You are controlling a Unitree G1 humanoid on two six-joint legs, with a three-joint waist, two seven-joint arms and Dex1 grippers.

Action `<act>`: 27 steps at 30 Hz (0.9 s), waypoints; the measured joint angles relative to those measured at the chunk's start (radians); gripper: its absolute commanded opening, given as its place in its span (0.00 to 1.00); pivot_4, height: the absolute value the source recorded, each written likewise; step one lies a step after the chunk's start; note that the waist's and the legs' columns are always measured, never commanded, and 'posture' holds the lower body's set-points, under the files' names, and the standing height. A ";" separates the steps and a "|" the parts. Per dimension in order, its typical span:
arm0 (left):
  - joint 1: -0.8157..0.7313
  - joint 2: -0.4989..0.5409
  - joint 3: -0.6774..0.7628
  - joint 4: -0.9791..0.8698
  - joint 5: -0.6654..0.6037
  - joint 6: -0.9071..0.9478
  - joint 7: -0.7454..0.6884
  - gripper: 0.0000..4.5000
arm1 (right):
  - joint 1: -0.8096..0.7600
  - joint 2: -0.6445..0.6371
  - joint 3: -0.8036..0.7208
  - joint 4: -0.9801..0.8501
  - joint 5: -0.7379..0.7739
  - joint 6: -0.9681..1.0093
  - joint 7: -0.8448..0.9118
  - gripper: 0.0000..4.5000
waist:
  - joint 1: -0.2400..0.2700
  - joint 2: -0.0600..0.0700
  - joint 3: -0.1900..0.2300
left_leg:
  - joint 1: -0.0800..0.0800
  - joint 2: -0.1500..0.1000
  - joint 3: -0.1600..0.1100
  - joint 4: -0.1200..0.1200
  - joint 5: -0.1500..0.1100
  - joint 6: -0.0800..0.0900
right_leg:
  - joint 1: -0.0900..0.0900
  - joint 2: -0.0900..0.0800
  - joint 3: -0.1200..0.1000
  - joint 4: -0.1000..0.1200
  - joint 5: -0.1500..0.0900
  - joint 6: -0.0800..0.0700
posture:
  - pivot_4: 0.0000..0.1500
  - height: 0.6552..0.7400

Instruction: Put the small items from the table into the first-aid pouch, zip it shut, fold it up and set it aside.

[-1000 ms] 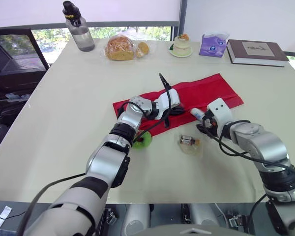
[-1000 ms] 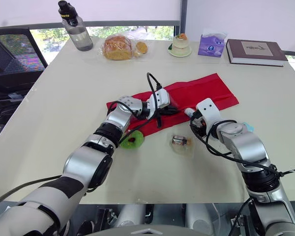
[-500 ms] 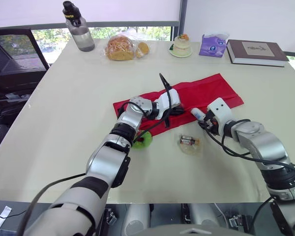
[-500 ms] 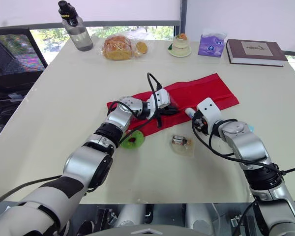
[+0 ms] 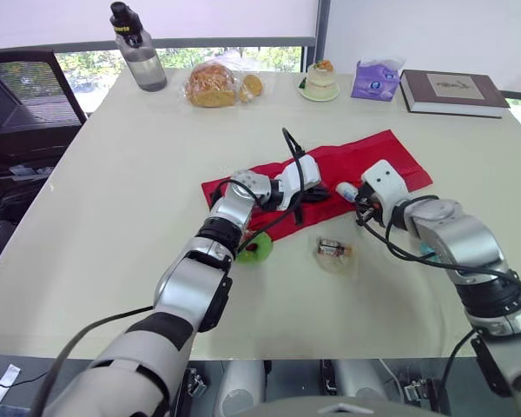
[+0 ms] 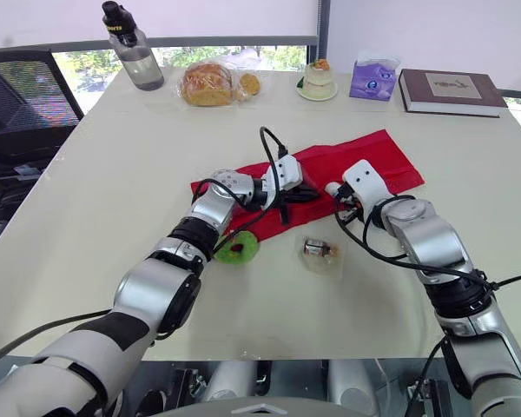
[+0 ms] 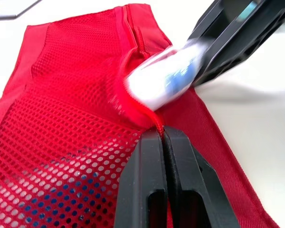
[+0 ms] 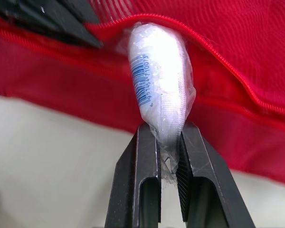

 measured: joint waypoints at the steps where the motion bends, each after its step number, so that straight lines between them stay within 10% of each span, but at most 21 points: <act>1: 0.000 0.000 0.000 0.000 0.000 0.000 0.000 0.00 | -0.007 0.011 0.009 0.019 -0.008 -0.001 -0.005 0.00 | 0.000 0.000 0.000 | 0.000 0.000 0.000 0.000 0.000 0.000 | 0.000 0.000 0.000 0.000 0.000 0.000 | 1.00 1.00; 18: 0.002 -0.032 0.004 -0.018 -0.012 -0.005 -0.012 0.00 | -0.088 0.156 -0.014 0.208 -0.057 -0.102 -0.053 0.00 | -0.001 0.000 0.000 | -0.001 0.000 0.000 0.000 0.000 0.000 | -0.002 0.000 0.000 0.000 0.000 0.000 | 1.00 1.00; 23: 0.006 -0.032 0.001 -0.028 -0.012 -0.005 -0.023 0.00 | -0.054 0.141 -0.030 0.185 -0.064 -0.123 -0.062 0.46 | 0.003 0.000 0.000 | -0.002 0.000 0.001 0.000 0.000 0.000 | -0.002 0.000 0.000 -0.001 0.000 0.000 | 1.00 1.00; 27: 0.003 -0.031 0.003 -0.023 -0.012 -0.004 -0.019 0.00 | 0.018 0.111 -0.035 0.074 -0.039 -0.116 -0.023 0.46 | -0.001 0.000 0.000 | -0.004 0.000 0.000 0.000 0.000 0.000 | -0.003 0.000 0.000 0.000 0.000 0.000 | 1.00 1.00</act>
